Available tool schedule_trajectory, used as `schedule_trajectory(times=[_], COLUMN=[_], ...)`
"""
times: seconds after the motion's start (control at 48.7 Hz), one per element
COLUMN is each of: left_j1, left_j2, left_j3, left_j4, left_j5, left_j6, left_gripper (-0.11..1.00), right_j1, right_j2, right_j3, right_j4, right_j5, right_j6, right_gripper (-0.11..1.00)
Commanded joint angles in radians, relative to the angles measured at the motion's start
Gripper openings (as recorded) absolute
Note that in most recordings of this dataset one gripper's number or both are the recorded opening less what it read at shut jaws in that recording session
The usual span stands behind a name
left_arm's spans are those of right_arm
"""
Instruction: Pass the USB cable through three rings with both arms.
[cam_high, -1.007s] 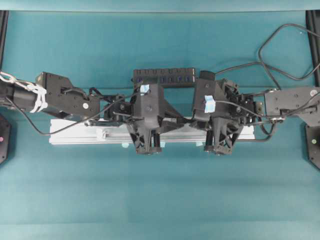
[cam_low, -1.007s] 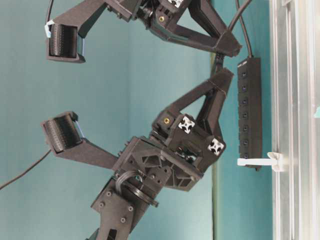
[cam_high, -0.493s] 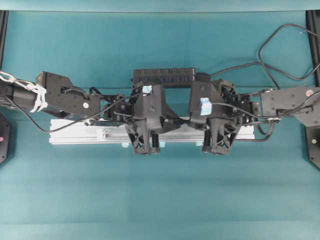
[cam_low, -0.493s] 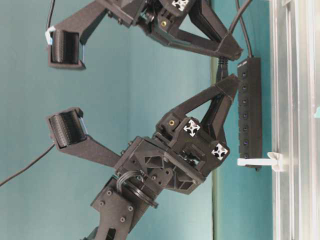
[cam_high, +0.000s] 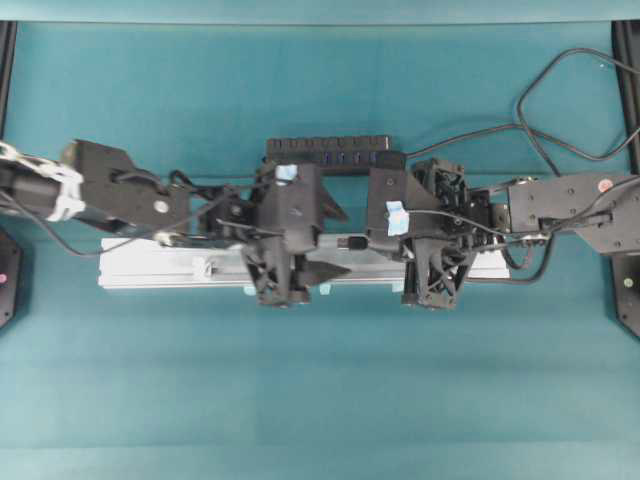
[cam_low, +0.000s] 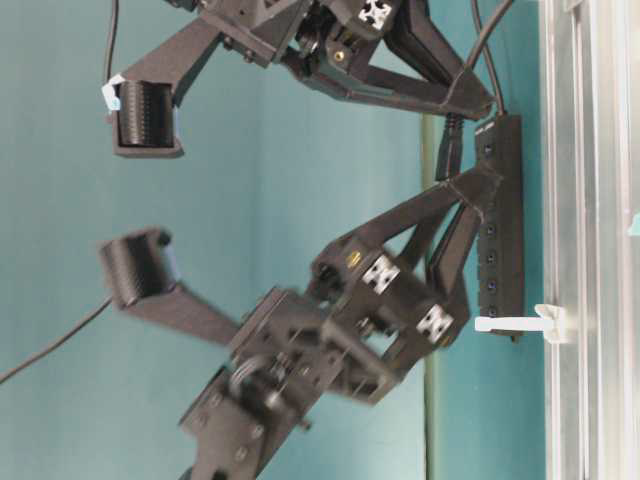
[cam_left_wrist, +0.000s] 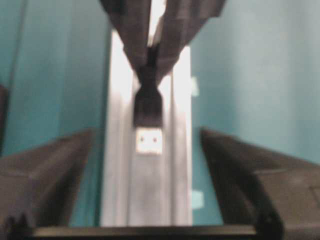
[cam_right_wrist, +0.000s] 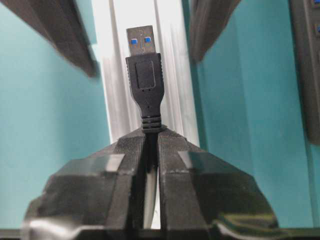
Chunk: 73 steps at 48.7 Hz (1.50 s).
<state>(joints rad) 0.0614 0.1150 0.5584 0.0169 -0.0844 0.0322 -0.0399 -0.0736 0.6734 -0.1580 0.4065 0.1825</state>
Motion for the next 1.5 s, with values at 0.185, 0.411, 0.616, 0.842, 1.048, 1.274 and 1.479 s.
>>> schedule_trajectory(times=[0.185, 0.411, 0.616, 0.842, 1.048, 1.274, 1.479], left_j1=[0.0, 0.011, 0.011, 0.011, 0.011, 0.011, 0.011], left_j2=[-0.207, -0.4, -0.499, -0.514, -0.517, -0.528, -0.541], left_j3=[0.127, 0.255, 0.342, 0.356, 0.359, 0.37, 0.382], left_j4=[0.002, 0.002, 0.002, 0.002, 0.002, 0.002, 0.002], left_j5=[0.044, 0.117, 0.123, 0.124, 0.124, 0.126, 0.124], left_j6=[-0.003, -0.003, -0.005, -0.005, -0.006, -0.006, -0.008], left_gripper=[0.79, 0.79, 0.79, 0.79, 0.79, 0.79, 0.79], right_j1=[-0.008, -0.014, -0.017, -0.017, -0.017, -0.017, -0.017], right_j2=[0.011, 0.066, 0.135, 0.196, 0.227, 0.262, 0.285], right_j3=[-0.048, -0.137, -0.209, -0.256, -0.273, -0.29, -0.313], right_j4=[-0.003, -0.003, -0.003, -0.002, -0.002, -0.002, -0.002], right_j5=[0.052, 0.166, 0.218, 0.247, 0.235, 0.213, 0.187], right_j6=[-0.009, -0.012, -0.012, -0.012, -0.012, -0.012, -0.012], right_gripper=[-0.08, -0.08, -0.08, -0.08, -0.08, -0.08, -0.08])
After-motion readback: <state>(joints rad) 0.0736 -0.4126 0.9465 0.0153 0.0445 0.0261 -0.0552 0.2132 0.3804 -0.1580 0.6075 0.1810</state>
